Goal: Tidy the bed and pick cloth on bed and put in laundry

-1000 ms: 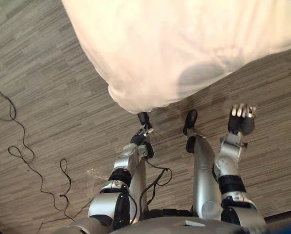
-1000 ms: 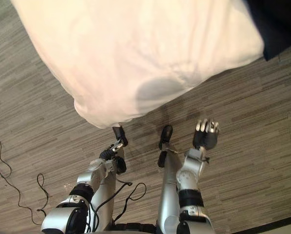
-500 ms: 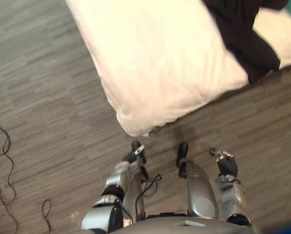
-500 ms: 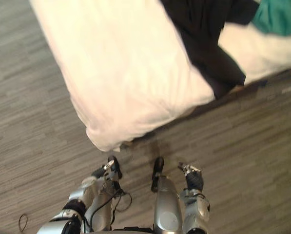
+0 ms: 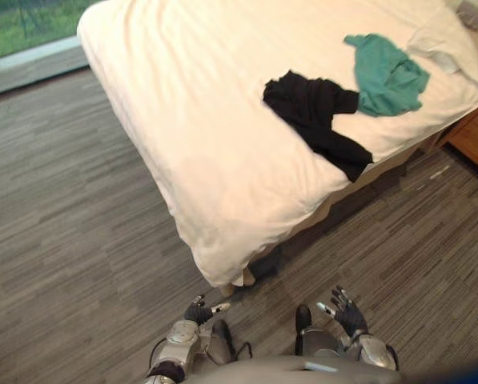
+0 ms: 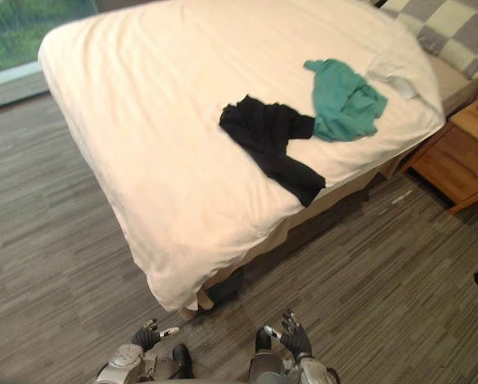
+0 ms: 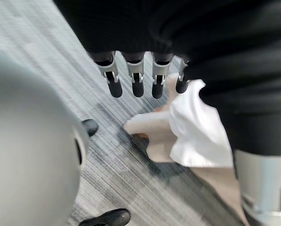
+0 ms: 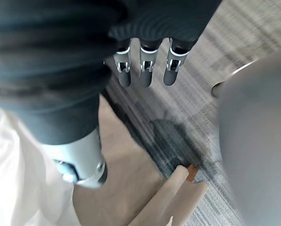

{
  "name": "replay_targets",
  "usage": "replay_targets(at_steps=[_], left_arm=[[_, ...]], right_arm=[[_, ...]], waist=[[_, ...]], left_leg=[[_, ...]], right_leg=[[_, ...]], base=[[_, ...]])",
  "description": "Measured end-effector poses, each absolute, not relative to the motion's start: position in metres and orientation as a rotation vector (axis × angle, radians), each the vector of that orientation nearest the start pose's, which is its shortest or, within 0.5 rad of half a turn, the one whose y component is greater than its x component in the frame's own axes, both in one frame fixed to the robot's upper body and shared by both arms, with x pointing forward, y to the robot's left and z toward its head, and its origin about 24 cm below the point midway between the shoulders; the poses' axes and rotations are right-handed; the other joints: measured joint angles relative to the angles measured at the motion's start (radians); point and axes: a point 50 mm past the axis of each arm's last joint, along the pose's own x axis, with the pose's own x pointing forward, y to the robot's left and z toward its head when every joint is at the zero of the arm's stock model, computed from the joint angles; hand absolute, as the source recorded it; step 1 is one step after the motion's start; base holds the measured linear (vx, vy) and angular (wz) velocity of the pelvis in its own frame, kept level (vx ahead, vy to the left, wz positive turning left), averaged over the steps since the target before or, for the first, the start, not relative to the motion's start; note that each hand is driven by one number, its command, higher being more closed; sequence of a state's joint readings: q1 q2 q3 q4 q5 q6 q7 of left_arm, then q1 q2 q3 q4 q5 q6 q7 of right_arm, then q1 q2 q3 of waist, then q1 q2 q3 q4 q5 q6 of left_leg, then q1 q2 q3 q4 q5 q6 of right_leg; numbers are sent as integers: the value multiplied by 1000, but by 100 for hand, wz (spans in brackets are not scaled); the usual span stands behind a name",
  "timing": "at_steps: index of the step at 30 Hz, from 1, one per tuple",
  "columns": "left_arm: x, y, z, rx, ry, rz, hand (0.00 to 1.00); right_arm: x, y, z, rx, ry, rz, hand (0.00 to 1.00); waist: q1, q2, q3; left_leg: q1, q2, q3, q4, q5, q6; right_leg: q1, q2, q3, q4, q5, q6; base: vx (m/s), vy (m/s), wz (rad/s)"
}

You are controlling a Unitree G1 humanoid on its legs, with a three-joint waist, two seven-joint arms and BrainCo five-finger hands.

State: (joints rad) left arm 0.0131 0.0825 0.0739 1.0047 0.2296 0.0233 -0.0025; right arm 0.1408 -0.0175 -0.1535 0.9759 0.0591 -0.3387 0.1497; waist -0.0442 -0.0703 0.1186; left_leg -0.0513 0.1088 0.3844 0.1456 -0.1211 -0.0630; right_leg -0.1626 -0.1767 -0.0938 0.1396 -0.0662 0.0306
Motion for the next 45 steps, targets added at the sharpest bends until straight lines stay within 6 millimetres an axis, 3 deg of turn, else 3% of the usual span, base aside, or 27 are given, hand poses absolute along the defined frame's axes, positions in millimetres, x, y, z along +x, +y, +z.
replay_targets(at_steps=[1,2,4,5,7,10,11,12,14,15,17,19,22,23,25,28,29,30,31,32,35,37,38,40,44,45], left_arm=[[128,192,-152,248,1057,-7,0],[119,192,-155,242,1086,-18,0],[113,201,-155,276,1108,-29,0],[113,204,-155,288,1115,-29,0],[110,207,-156,317,1130,-45,0],[107,205,-158,315,1148,-52,0],[105,202,-159,308,1155,-59,0],[104,202,-159,308,1158,-58,0],[102,206,-159,338,1165,-73,0],[102,202,-160,337,1165,-87,0],[104,197,-160,334,1151,-104,0],[105,194,-160,328,1148,-112,0],[110,194,-158,316,1126,-115,0],[110,195,-158,306,1123,-101,0],[105,199,-159,303,1127,-87,0],[84,201,-163,272,1175,-62,0],[75,200,-165,251,1190,-48,0],[71,191,-167,222,1200,-66,0],[71,182,-168,207,1199,-86,0],[74,185,-168,214,1199,-105,0],[71,191,-168,220,1213,-155,0],[69,188,-168,227,1221,-212,0],[70,185,-168,228,1213,-235,0],[71,180,-169,256,1202,-283,0],[71,185,-168,296,1199,-313,0],[71,184,-168,293,1200,-312,0]], right_arm=[[110,-180,-143,137,758,-94,0],[108,-181,-144,141,760,-103,0],[102,-180,-145,154,772,-117,0],[98,-182,-148,150,791,-127,0],[99,-185,-147,143,781,-145,0],[101,-194,-147,128,781,-183,0],[107,-198,-145,112,768,-183,0],[106,-199,-145,105,770,-181,0],[104,-198,-146,76,784,-157,0],[108,-198,-146,58,790,-143,0],[114,-196,-148,26,842,-113,0],[126,-191,-148,15,878,-92,0],[134,-187,-151,39,954,-119,0],[139,-188,-151,52,978,-145,0],[147,-189,-150,43,993,-153,0],[153,-189,-148,20,1009,-157,0],[147,-188,-151,8,1030,-164,0],[139,-192,-153,-14,1052,-178,0],[138,-199,-152,-31,1052,-197,0],[130,-189,-157,-13,1090,-206,0],[120,-191,-159,-2,1105,-295,0],[114,-198,-159,-13,1112,-349,0],[113,-203,-158,-16,1107,-383,0],[112,-208,-158,-18,1108,-423,0],[116,-198,-157,-3,1097,-450,0],[117,-196,-157,-3,1096,-449,0]], waist=[[0,5,-7],[3,32,-27],[-6,-2,-43],[6,-3,-52],[-5,4,-66],[-12,45,-56],[-18,61,-42],[-20,59,-44],[-8,58,-49],[-7,75,-52],[8,80,-53],[15,90,-51],[52,89,-48],[69,86,-47],[84,80,-41],[94,99,-37],[93,114,-35],[92,186,-53],[77,227,-67],[82,187,-53],[58,155,-63],[53,149,-74],[55,163,-71],[58,173,-66],[62,141,-60],[66,146,-61]], left_leg=[[11,6,7,-15,-2,2],[24,30,21,-52,0,-1],[60,3,18,-49,-10,-18],[72,-2,11,-38,-26,-23],[73,-5,-11,-39,-31,-20],[70,22,55,-60,-12,10],[75,30,97,-57,-13,13],[86,28,105,-57,-13,13],[126,15,113,-56,-13,11],[131,22,85,-55,-13,11],[141,18,66,-53,-7,11],[142,19,47,-54,-5,8],[161,17,-6,-36,-4,8],[161,5,-88,-12,-5,8],[157,-12,-185,32,-6,7],[132,-26,-266,206,-56,6],[123,-21,-309,253,-89,-8],[114,35,-360,222,-179,7],[107,72,-381,182,-240,1],[108,55,-349,190,-249,13],[145,10,-374,69,-172,4],[164,-8,-412,-12,-120,2],[172,-9,-425,-32,-107,1],[182,-7,-441,-33,-107,0],[225,-9,-450,-32,-132,18],[228,-6,-450,-40,-133,24]], right_leg=[[3,3,-21,0,-23,-37],[-6,8,-70,52,-52,-77],[8,-7,-126,119,-34,-56],[28,-1,-122,92,-27,-26],[33,21,-109,53,-4,-32],[30,57,-123,-43,91,-53],[16,38,-190,24,36,-48],[11,27,-221,78,5,-44],[69,45,-246,29,7,-7],[124,72,-247,-83,56,-3],[209,97,-248,-246,137,0],[214,98,-248,-246,140,-1],[240,97,-248,-246,142,-2],[244,89,-237,-246,143,0],[242,75,-192,-246,145,13],[236,74,-63,-247,150,21],[229,93,-15,-247,151,30],[204,145,6,-238,139,53],[178,178,-11,-219,147,36],[135,160,-19,-97,143,4],[156,141,-27,-176,152,5],[139,135,-32,-174,153,6],[132,135,-34,-159,149,3],[125,141,-39,-119,126,0],[101,137,-84,-8,14,-13],[104,137,-93,4,5,-16]], base=[[-51,29,-59],[-5,2,-49],[38,5,-52],[33,7,-63],[59,14,-66],[46,7,-70],[-14,-27,-73],[82,-39,-54],[96,-11,-51],[31,-50,-28],[7,-57,-6],[-61,20,12],[-76,19,9],[-123,17,-23],[-140,31,-63],[-150,84,-116],[-203,101,-110],[-174,83,-97],[-93,89,-81],[-25,43,-48],[2,11,-16],[59,-19,17],[74,-36,13],[57,-37,8],[12,-22,-10],[50,31,-30]])
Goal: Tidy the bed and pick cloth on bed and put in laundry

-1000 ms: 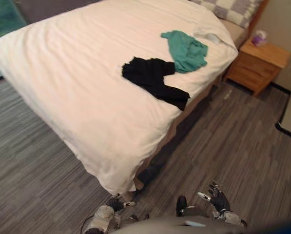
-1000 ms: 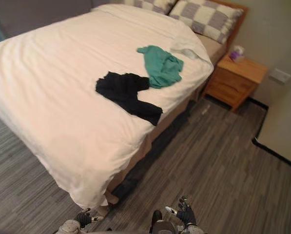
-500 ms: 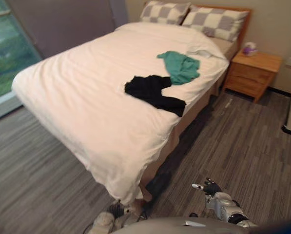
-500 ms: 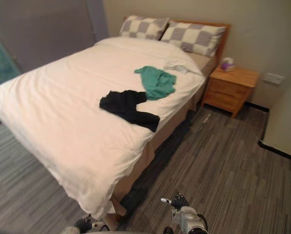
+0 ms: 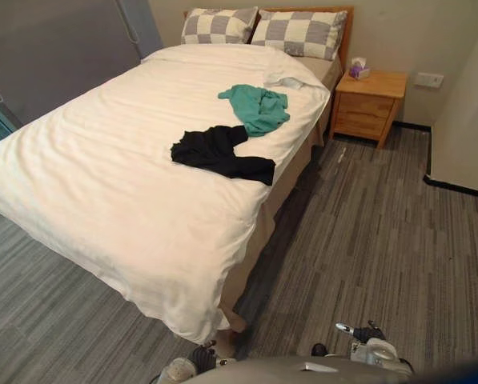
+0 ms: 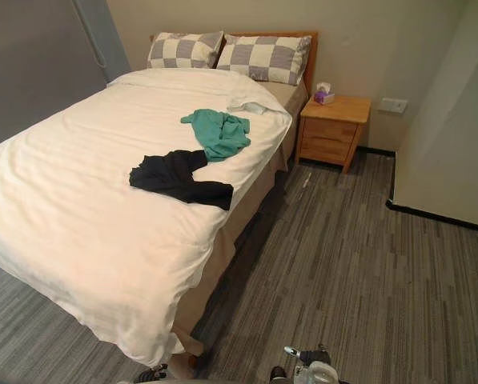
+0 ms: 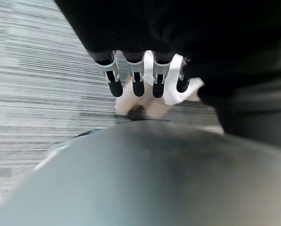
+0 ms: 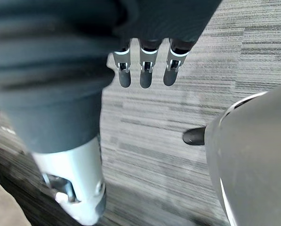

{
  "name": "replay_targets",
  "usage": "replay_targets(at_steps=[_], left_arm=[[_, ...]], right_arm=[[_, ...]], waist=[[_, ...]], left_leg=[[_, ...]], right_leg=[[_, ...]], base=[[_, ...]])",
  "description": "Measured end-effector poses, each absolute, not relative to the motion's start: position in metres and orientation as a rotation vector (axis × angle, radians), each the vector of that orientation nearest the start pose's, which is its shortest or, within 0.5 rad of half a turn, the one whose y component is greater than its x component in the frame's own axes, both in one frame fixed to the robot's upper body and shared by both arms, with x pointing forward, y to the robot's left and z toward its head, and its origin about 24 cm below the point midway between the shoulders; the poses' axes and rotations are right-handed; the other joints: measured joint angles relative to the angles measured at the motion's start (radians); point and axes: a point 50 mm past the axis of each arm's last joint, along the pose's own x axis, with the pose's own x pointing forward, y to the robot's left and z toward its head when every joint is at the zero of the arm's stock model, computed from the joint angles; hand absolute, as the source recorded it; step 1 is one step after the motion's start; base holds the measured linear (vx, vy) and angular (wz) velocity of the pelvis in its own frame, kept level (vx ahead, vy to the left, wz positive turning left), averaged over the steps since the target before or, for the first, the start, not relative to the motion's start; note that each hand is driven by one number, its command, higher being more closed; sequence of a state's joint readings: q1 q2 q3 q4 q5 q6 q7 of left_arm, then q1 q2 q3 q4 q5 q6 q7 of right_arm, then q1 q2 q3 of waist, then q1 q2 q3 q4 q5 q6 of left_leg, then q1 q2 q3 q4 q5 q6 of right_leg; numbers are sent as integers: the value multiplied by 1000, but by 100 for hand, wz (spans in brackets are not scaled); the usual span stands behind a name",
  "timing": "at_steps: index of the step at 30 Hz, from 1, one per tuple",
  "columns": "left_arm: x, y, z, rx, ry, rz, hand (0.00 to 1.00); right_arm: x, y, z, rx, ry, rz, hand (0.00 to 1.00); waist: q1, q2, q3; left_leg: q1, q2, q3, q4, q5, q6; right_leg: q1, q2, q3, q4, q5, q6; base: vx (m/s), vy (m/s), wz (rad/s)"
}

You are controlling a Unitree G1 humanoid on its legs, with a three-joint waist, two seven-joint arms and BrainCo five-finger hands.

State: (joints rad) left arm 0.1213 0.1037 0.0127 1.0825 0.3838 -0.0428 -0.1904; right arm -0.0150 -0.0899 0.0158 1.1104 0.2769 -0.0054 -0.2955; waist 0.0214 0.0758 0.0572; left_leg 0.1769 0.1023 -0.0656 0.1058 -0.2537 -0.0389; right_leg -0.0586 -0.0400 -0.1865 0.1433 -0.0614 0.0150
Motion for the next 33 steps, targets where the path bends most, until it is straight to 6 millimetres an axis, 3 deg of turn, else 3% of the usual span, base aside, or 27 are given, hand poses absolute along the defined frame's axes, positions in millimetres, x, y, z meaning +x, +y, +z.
replay_targets(at_steps=[1,2,5,6,7,8,9,10,11,12,14,17,20,21,27,33], left_arm=[[73,188,-167,291,1195,-303,0],[76,195,-165,302,1184,-281,0],[77,195,-165,321,1192,-285,0],[80,193,-164,340,1186,-308,0],[81,191,-164,345,1180,-318,0],[81,191,-164,356,1181,-336,0],[81,194,-163,370,1175,-339,0],[82,194,-162,378,1172,-343,0],[82,193,-162,389,1170,-354,0],[85,189,-162,385,1156,-353,0],[89,190,-162,392,1158,-342,0],[88,190,-164,372,1183,-300,0],[92,193,-164,350,1201,-236,0],[76,198,-170,303,1313,-160,0],[76,200,-169,301,1315,-154,0],[73,204,-169,179,1345,-74,0]], right_arm=[[126,-191,-156,15,1087,-458,0],[128,-185,-156,19,1095,-447,0],[127,-172,-158,23,1151,-439,0],[134,-168,-156,29,1167,-446,0],[138,-166,-155,32,1165,-449,0],[143,-161,-154,43,1177,-447,0],[141,-159,-155,59,1199,-464,0],[141,-160,-155,62,1203,-473,0],[140,-168,-155,55,1210,-503,0],[149,-172,-152,42,1188,-468,0],[148,-176,-153,37,1178,-433,0],[122,-184,-161,59,1211,-446,0],[112,-195,-162,70,1170,-426,0],[100,-200,-164,128,1138,-328,0],[98,-200,-165,136,1144,-329,0],[89,-206,-166,266,1131,-395,0]], waist=[[8,-7,14],[10,-49,21],[35,-45,12],[52,-32,0],[56,-25,-4],[62,-27,4],[64,-48,-11],[69,-47,-16],[82,-38,-21],[79,-39,-18],[72,-34,2],[29,-33,12],[22,-48,30],[-36,-37,30],[-41,-45,27],[-47,-52,29]], left_leg=[[16,-4,21,2,8,6],[34,-23,36,5,9,1],[40,-22,39,25,3,30],[22,-17,61,16,10,42],[13,-4,68,13,7,36],[11,-9,98,8,10,22],[20,-24,113,2,13,22],[17,-28,117,1,13,22],[8,-23,140,2,13,22],[-3,-13,174,1,14,22],[0,-12,212,0,14,20],[18,-19,223,2,10,12],[21,-17,225,11,7,6],[58,-19,138,88,11,-38],[64,-34,138,84,11,-38],[53,-24,146,14,10,-37]], right_leg=[[-26,-49,-73,128,-17,-17],[-34,-73,-92,171,-35,-16],[0,-37,-53,80,25,-2],[22,-17,-32,-39,92,8],[20,-15,-35,-47,99,7],[-24,-50,-97,112,6,-23],[-16,-56,-104,116,-26,1],[-11,-46,-94,84,-19,1],[7,-17,-68,-3,48,4],[4,-5,-44,-53,84,4],[16,5,-29,-109,122,-6],[73,26,-9,-230,188,-1],[74,28,13,-246,184,-3],[136,33,1,-248,139,3],[135,19,10,-248,147,13],[89,19,6,-248,161,13]], base=[[91,53,-43],[97,54,-59],[39,46,-52],[-29,52,-50],[-46,58,-60],[7,49,-40],[4,60,-42],[11,78,-54],[-25,62,-75],[-22,51,-78],[-47,15,-54],[17,35,-29],[-7,10,-21],[-29,29,-11],[-40,46,-4],[-46,18,1]])
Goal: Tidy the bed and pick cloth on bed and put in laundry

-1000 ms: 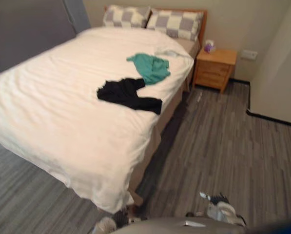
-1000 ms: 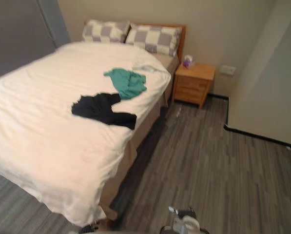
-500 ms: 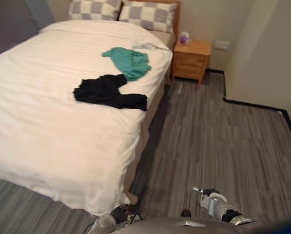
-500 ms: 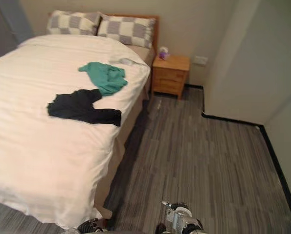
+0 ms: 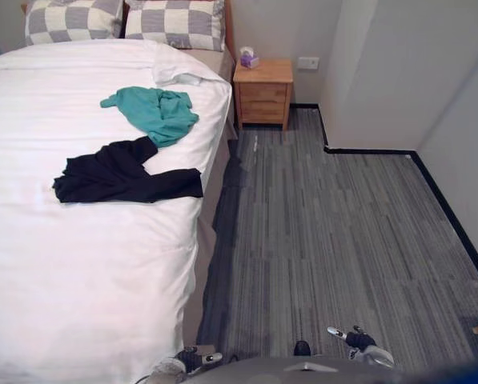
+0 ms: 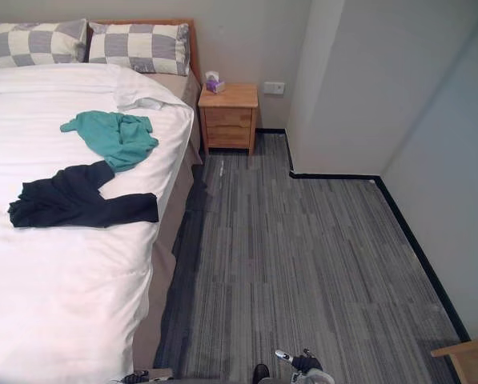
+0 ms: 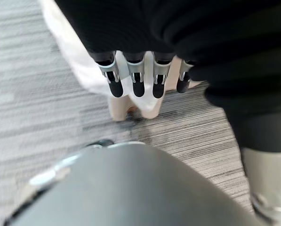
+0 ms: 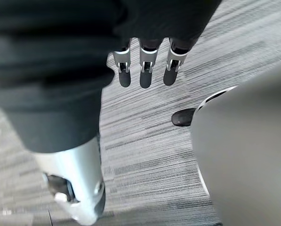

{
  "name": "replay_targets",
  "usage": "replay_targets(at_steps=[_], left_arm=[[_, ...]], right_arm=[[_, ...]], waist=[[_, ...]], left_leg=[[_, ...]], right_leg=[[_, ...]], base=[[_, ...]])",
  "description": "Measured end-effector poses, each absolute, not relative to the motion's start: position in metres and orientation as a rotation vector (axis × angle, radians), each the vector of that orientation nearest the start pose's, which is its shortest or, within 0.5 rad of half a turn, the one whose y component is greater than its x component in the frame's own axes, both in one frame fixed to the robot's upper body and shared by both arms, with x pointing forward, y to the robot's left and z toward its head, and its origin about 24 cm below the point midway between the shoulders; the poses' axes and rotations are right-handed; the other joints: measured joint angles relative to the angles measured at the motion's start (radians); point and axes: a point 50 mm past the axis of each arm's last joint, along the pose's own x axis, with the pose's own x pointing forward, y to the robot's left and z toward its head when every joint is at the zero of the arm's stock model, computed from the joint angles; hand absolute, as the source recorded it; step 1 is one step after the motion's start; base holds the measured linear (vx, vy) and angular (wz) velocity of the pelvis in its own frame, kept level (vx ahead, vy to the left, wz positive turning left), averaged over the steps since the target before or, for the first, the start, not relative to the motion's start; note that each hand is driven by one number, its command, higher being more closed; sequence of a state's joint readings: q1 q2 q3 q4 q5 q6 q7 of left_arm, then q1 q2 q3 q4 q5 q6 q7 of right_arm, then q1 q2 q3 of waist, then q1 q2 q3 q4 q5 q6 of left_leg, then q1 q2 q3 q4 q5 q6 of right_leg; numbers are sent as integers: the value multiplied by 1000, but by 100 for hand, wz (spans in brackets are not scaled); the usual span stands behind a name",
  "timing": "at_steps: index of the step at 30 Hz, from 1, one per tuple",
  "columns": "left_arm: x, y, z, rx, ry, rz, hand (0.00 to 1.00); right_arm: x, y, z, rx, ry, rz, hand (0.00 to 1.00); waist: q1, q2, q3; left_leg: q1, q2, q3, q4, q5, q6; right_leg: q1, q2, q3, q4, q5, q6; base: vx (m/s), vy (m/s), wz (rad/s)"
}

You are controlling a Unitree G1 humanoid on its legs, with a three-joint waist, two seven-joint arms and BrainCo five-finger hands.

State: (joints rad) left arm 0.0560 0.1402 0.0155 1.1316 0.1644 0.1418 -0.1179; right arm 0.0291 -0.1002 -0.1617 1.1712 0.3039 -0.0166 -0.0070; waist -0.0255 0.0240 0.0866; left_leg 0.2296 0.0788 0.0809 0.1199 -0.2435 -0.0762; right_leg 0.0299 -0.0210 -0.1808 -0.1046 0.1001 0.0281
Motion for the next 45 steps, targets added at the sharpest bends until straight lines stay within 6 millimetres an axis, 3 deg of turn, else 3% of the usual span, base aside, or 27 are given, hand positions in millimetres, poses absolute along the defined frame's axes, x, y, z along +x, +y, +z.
replay_targets(at_steps=[4,6,8,10,11,12,14,18,19,21,22,23,24,25,26,27,30,31,32,33,34,36,38,40,42,44,45], left_arm=[[71,205,-169,115,1352,-58,0],[60,206,-171,62,1375,-13,0],[59,209,-170,53,1364,5,0],[67,207,-168,4,1316,48,0],[73,203,-167,-43,1272,79,0],[75,201,-166,-61,1245,94,0],[80,196,-165,-69,1207,85,0],[79,197,-162,-102,1143,112,0],[79,198,-161,-121,1127,130,0],[78,199,-161,-132,1124,141,0],[76,201,-161,-140,1125,152,0],[74,201,-162,-140,1130,159,0],[74,201,-162,-139,1132,159,0],[72,200,-162,-132,1142,158,0],[67,202,-163,-125,1160,163,0],[62,207,-164,-107,1188,168,0],[56,210,-166,-103,1234,175,0],[56,209,-166,-95,1242,177,0],[55,209,-166,-82,1249,170,0],[54,210,-167,-68,1259,159,0],[52,214,-167,-51,1267,156,0],[58,217,-166,43,1280,87,0],[61,215,-166,62,1289,66,0],[75,211,-165,55,1267,53,0],[86,205,-164,38,1244,42,0],[92,204,-163,23,1219,58,0],[92,205,-162,24,1217,65,0]], right_arm=[[87,-210,-165,362,1102,-436,0],[87,-208,-165,385,1083,-409,0],[86,-208,-164,366,1079,-389,0],[87,-211,-162,341,1065,-380,0],[94,-210,-160,328,1034,-362,0],[98,-211,-158,307,1021,-345,0],[103,-205,-157,294,1011,-306,0],[112,-197,-154,276,983,-244,0],[113,-194,-153,263,979,-216,0],[112,-192,-154,258,986,-207,0],[110,-191,-154,259,991,-205,0],[109,-190,-155,241,1001,-183,0],[109,-190,-155,235,1003,-179,0],[109,-190,-156,232,1007,-178,0],[106,-188,-157,236,1021,-178,0],[98,-184,-161,236,1060,-171,0],[97,-183,-163,238,1084,-173,0],[97,-183,-163,251,1088,-186,0],[97,-185,-163,259,1094,-199,0],[97,-187,-163,264,1096,-207,0],[101,-185,-162,273,1087,-207,0],[95,-187,-164,293,1104,-235,0],[99,-192,-163,311,1078,-261,0],[106,-197,-159,335,1022,-292,0],[110,-197,-157,367,985,-316,0],[112,-195,-156,394,969,-336,0],[112,-194,-156,391,970,-332,0]], waist=[[-12,11,10],[-11,16,7],[-13,7,3],[-8,3,3],[9,25,31],[21,34,46],[43,39,50],[60,32,48],[66,26,48],[69,18,49],[69,11,48],[72,6,44],[72,7,44],[76,11,41],[77,6,30],[78,-17,-4],[88,-28,-26],[92,-28,-25],[94,-28,-26],[93,-25,-24],[90,-31,-23],[69,-51,-14],[65,-47,-13],[45,-31,-3],[28,-11,9],[30,-22,19],[31,-26,22]], left_leg=[[-1,54,64,-31,-61,1],[-3,99,108,30,-104,-74],[-79,109,131,207,-90,-83],[-168,121,124,420,-39,-60],[-257,133,98,629,40,-17],[-312,119,48,756,34,3],[-371,76,0,816,-38,8],[-404,58,-4,602,-60,10],[-410,49,-2,446,-49,5],[-408,32,14,328,-13,6],[-402,17,37,244,24,8],[-395,-5,94,110,108,14],[-394,-7,112,82,130,17],[-386,-10,155,39,218,36],[-374,-21,179,41,257,92],[-372,-59,187,48,220,117],[-340,-92,198,53,178,157],[-311,-97,201,46,163,164],[-273,-100,201,34,144,168],[-230,-107,182,24,118,169],[-195,-121,154,20,96,173],[-93,-140,84,8,73,172],[-60,-138,55,-5,72,171],[-21,-115,-33,-16,8,180],[-3,-77,-97,-11,-25,166],[44,-52,-135,8,-79,117],[55,-49,-134,12,-92,107]], right_leg=[[-24,48,1,0,3,-8],[-20,86,15,3,-18,-31],[-23,94,37,7,-27,-43],[-22,87,73,23,-36,-65],[-21,89,117,74,-65,-97],[-13,92,154,112,-94,-114],[13,88,206,141,-123,-123],[52,86,276,150,-170,-99],[61,82,301,152,-187,-99],[75,63,302,150,-205,-93],[87,47,302,146,-221,-85],[113,17,301,145,-248,-70],[122,11,301,145,-253,-65],[148,-6,297,144,-278,-34],[158,-27,283,145,-297,-17],[158,-65,273,157,-310,2],[137,-88,266,273,-314,22],[106,-88,252,386,-322,35],[59,-89,226,527,-314,58],[-6,-100,190,722,-268,124],[-62,-117,172,873,-238,161],[-150,-153,111,1080,-305,122],[-205,-153,96,1064,-346,97],[-286,-120,86,915,-366,59],[-306,-97,83,661,-330,55],[-300,-90,84,333,-193,55],[-300,-90,84,311,-161,51]], base=[[-36,-2,-7],[14,-57,-49],[85,-110,-48],[115,-131,-53],[125,-52,-82],[137,-36,-87],[156,-47,-74],[165,11,-78],[292,100,-43],[246,97,-18],[357,156,14],[456,193,19],[512,219,19],[458,218,13],[542,277,14],[461,233,9],[412,188,7],[300,133,-2],[352,158,4],[369,149,20],[454,125,51],[423,22,66],[310,-54,57],[329,-133,103],[380,-245,106],[496,-353,77],[551,-378,53]])
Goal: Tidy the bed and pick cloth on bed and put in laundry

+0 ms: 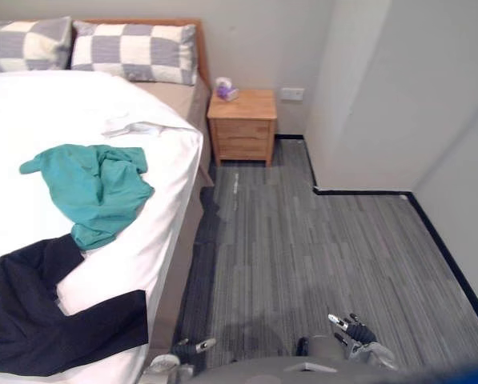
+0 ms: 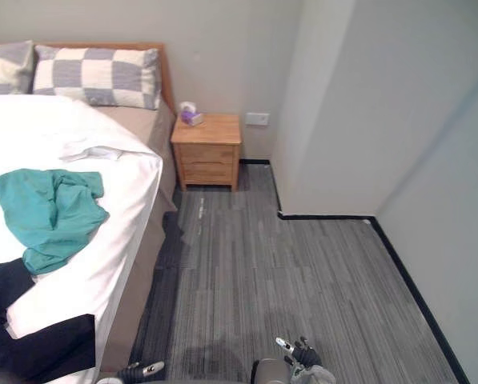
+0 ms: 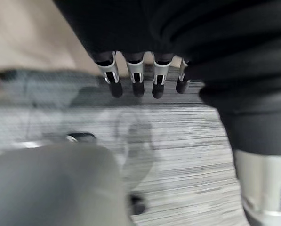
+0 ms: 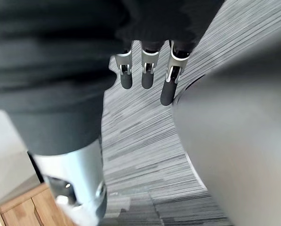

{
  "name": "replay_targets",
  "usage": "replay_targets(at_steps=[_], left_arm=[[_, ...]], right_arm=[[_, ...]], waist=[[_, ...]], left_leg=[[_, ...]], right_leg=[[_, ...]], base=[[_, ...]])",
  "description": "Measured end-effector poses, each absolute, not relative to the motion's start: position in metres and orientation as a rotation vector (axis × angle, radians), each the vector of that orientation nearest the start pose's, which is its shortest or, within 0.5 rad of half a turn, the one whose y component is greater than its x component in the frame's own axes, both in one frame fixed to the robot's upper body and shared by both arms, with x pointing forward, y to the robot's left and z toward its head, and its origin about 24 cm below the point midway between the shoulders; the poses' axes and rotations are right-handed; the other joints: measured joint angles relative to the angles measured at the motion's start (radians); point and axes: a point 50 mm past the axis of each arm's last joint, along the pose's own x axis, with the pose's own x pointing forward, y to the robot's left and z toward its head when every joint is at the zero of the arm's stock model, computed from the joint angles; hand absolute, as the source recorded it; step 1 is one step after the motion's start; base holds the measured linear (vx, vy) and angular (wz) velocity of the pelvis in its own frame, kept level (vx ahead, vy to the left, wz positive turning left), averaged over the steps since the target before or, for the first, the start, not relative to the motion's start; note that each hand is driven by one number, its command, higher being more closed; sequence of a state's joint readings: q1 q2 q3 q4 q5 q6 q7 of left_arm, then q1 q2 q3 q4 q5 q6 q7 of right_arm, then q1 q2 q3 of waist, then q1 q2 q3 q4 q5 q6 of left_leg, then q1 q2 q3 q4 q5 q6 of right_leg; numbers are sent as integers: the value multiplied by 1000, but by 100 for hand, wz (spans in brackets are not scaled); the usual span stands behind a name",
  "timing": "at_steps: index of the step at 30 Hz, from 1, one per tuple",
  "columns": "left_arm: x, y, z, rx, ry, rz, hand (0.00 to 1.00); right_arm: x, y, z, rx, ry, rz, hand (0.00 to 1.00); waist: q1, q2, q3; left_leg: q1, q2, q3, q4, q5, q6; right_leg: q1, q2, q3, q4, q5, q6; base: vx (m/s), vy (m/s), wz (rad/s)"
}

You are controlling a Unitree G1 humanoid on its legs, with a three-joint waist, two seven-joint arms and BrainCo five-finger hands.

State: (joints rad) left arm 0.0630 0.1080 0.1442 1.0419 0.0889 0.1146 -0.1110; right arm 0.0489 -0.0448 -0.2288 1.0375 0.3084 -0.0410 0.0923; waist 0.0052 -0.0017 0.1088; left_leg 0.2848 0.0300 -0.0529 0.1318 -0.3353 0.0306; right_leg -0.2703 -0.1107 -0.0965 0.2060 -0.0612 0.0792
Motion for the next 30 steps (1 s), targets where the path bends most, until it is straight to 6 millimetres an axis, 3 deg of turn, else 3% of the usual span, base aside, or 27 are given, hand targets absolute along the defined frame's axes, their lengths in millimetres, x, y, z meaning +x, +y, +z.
replay_targets(at_steps=[1,2,3,4,5,6,7,8,9,11,13,14,15,16,17,18,19,21,24,27,28,29,30], left_arm=[[92,200,-163,8,1214,80,0],[91,191,-165,-12,1212,72,0],[92,190,-165,-13,1209,71,0],[90,189,-165,-12,1212,77,0],[88,191,-165,-15,1216,106,0],[88,192,-165,-21,1214,120,0],[88,195,-164,-36,1202,156,0],[89,198,-163,-47,1181,182,0],[89,199,-162,-50,1161,190,0],[92,201,-159,-41,1120,194,0],[95,200,-158,-40,1094,191,0],[98,200,-157,-41,1079,190,0],[100,202,-156,-44,1064,192,0],[100,202,-156,-39,1062,188,0],[101,202,-156,-34,1061,181,0],[99,207,-155,-29,1062,191,0],[99,208,-155,-26,1064,190,0],[104,210,-154,4,1065,167,0],[102,211,-155,32,1096,142,0],[94,215,-158,57,1153,125,0],[91,218,-159,75,1180,117,0],[86,217,-161,81,1213,108,0],[84,218,-161,82,1220,108,0]], right_arm=[[110,-195,-156,378,969,-328,0],[112,-202,-154,363,954,-335,0],[114,-202,-153,359,946,-335,0],[113,-203,-153,357,943,-335,0],[116,-201,-152,358,934,-324,0],[117,-200,-152,356,931,-318,0],[119,-197,-151,343,923,-292,0],[120,-197,-149,339,912,-284,0],[119,-195,-150,335,914,-272,0],[115,-192,-152,332,932,-249,0],[113,-191,-153,335,946,-245,0],[116,-188,-153,343,946,-237,0],[116,-184,-154,355,950,-228,0],[115,-183,-155,359,955,-226,0],[114,-183,-155,365,960,-223,0],[111,-178,-157,371,979,-207,0],[111,-173,-158,377,981,-193,0],[117,-166,-156,371,965,-162,0],[112,-166,-158,378,982,-175,0],[110,-167,-160,347,1009,-169,0],[109,-167,-160,335,1021,-163,0],[107,-172,-161,321,1031,-168,0],[107,-173,-161,319,1032,-169,0]], waist=[[-1,5,9],[0,45,7],[-2,51,8],[-10,54,10],[-11,52,8],[-11,53,8],[-11,55,11],[-10,63,14],[-6,61,17],[8,46,22],[18,43,21],[28,41,22],[39,28,28],[41,23,27],[41,21,27],[56,-7,22],[56,-11,15],[48,-16,6],[45,-27,-13],[54,-47,-35],[47,-55,-32],[34,-40,-22],[33,-43,-20]], left_leg=[[46,34,-5,17,-9,-20],[67,66,-3,40,-1,-29],[69,76,-1,56,2,-31],[68,93,-5,120,26,-65],[26,102,-9,251,58,-73],[-2,106,-11,329,79,-81],[-124,127,-19,600,185,-123],[-221,161,-3,801,193,-137],[-277,178,23,889,170,-137],[-352,176,78,917,112,-118],[-428,157,125,838,53,-100],[-470,126,167,688,28,-90],[-477,77,203,477,50,-88],[-475,59,214,396,72,-90],[-469,34,232,215,159,-85],[-436,-2,299,122,260,-31],[-437,-12,307,114,257,-28],[-486,-16,381,180,241,22],[-460,-30,426,180,244,55],[-364,-74,397,91,229,86],[-307,-94,365,54,226,89],[-230,-105,311,4,185,100],[-209,-109,296,-6,170,98]], right_leg=[[17,12,-13,67,93,-29],[2,35,-35,171,9,-68],[-4,39,-41,210,-14,-76],[1,48,-60,286,-93,-97],[23,63,-66,308,-145,-108],[37,71,-64,304,-158,-110],[97,104,-59,261,-184,-122],[171,134,-58,207,-190,-132],[236,145,-60,160,-191,-135],[358,145,-53,69,-192,-137],[438,138,-43,-7,-192,-135],[475,120,-27,-44,-195,-128],[507,87,-17,-68,-203,-115],[514,75,-16,-74,-208,-107],[534,58,-16,-93,-216,-92],[572,10,-5,-129,-220,-68],[571,0,-8,-139,-209,-54],[579,-22,-36,-176,-137,-29],[598,-30,-27,-161,-54,7],[530,-43,-42,94,-31,27],[460,-70,-73,299,11,76],[358,-107,-91,584,27,70],[326,-121,-100,659,3,54]], base=[[675,-439,33],[562,-356,29],[549,-366,14],[539,-399,7],[533,-406,1],[510,-382,-12],[498,-327,-14],[602,-337,-14],[503,-240,-9],[454,-188,-10],[421,-107,-19],[452,13,-35],[458,43,-38],[462,81,-25],[492,122,-31],[517,128,-26],[537,147,-20],[514,165,31],[382,159,55],[448,138,46],[358,77,68],[357,60,69],[355,12,75]])
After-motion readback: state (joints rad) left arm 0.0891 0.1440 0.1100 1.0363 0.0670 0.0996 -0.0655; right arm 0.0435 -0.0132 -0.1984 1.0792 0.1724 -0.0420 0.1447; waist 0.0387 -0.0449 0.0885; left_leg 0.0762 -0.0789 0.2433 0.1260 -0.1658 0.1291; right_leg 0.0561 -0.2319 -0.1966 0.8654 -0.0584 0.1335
